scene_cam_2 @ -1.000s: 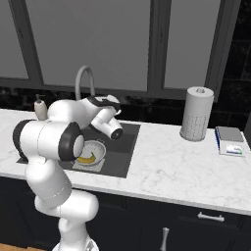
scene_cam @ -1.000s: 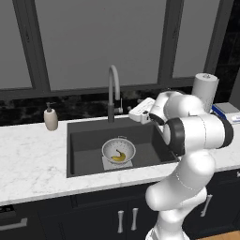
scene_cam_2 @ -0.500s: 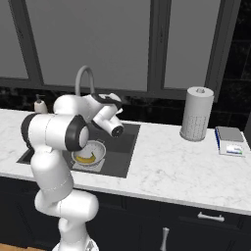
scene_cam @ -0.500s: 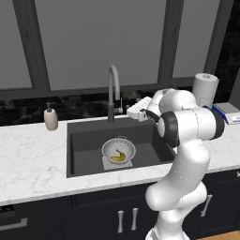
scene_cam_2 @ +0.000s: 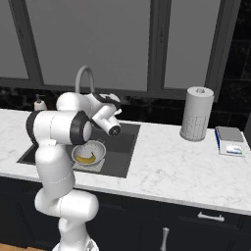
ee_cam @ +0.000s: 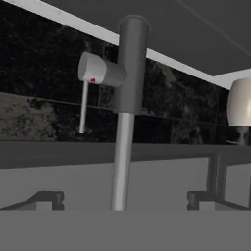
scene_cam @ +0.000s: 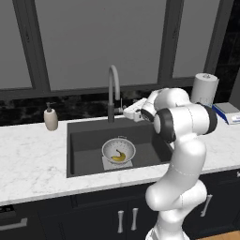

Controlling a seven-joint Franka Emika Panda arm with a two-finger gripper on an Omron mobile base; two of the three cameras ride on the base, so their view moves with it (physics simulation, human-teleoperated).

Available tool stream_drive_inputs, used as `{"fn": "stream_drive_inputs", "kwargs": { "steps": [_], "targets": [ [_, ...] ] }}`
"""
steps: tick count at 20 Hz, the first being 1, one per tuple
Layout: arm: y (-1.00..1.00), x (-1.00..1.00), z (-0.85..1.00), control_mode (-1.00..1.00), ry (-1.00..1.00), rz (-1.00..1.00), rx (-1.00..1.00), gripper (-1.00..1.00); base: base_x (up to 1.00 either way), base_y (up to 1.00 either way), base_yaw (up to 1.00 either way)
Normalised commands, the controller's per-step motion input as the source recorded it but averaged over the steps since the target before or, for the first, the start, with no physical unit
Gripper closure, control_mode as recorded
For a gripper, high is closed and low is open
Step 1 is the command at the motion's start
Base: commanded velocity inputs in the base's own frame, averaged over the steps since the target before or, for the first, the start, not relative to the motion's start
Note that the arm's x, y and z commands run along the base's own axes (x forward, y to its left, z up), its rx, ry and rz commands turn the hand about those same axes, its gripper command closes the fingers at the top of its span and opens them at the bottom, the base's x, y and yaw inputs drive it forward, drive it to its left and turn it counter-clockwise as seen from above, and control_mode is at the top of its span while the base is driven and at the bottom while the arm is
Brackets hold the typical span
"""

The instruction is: Put the colander in the sink, put the banana in the colander, and turn on the sink faucet and pour water over the colander.

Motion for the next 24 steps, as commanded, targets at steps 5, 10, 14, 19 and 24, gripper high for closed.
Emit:
{"fn": "stream_drive_inputs", "kwargs": {
  "steps": [5, 10, 14, 19, 24],
  "targets": [
    [0.05, 0.26, -0.26, -1.0, 0.0, 0.0, 0.0, -1.0, 0.0, 0.0, 0.0],
    [0.0, 0.36, -0.07, -1.0, 0.0, 0.0, 0.0, -1.0, 0.0, 0.0, 0.0],
    [0.0, 0.33, 0.0, -1.0, 0.0, 0.0, 0.0, -1.0, 0.0, 0.0, 0.0],
    [0.0, 0.3, 0.0, -1.0, 0.0, 0.0, 0.0, -1.0, 0.0, 0.0, 0.0],
    [0.0, 0.28, -0.01, -1.0, 0.0, 0.0, 0.0, -1.0, 0.0, 0.0, 0.0]
  ]
}}
